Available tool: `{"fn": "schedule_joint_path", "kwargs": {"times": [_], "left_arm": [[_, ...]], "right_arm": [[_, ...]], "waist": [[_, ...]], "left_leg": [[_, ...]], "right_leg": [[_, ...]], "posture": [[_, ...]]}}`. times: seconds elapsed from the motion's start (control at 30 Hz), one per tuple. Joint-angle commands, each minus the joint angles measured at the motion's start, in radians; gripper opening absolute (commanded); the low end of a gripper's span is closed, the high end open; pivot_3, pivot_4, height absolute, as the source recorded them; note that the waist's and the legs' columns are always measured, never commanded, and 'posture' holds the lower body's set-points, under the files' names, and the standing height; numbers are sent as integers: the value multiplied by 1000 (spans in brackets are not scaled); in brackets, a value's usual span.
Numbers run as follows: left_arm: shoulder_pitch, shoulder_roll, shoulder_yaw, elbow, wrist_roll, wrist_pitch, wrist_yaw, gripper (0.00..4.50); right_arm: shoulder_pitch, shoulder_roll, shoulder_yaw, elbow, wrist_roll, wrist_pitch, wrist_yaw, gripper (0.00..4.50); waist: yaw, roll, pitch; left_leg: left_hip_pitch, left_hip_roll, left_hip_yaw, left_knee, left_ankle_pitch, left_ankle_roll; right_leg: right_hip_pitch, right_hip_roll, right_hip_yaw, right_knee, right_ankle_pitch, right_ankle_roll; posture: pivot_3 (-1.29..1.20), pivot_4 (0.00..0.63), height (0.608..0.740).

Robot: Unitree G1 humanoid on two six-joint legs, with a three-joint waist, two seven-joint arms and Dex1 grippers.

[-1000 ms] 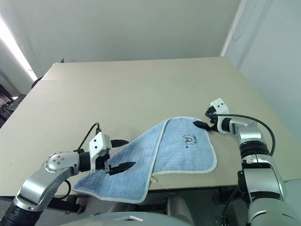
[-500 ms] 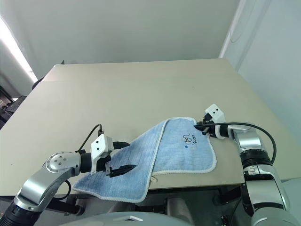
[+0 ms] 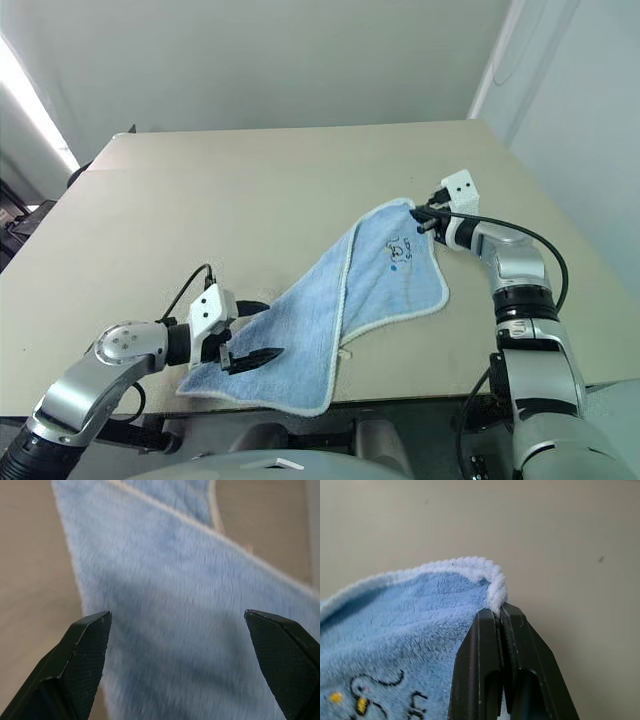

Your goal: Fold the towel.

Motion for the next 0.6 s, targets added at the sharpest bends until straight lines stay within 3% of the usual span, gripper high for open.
{"fn": "schedule_joint_path", "kwargs": {"times": [0.03,0.37,0.6], "left_arm": [[-26,10,44,11,6,-37,5,4500],[-127,-86,-8,15,22,-74,43,4500],[-270,-145,-211,127,113,-117,-41,4500]], "right_arm": [[-65,-5,-37,45,-5,-43,-68,17],[-128,8,-20,199,-59,-139,-180,17],[-144,16,-21,262,-72,-131,-216,17]], "waist": [[1,0,0],[-2,0,0],[-2,1,0]], "left_leg": [[0,0,0,0,0,0],[-1,0,0,0,0,0],[-1,0,1,0,0,0]], "right_leg": [[0,0,0,0,0,0],[-1,-1,0,0,0,0],[0,0,0,0,0,0]], "posture": [[0,0,740],[0,0,740],[0,0,740]]}}
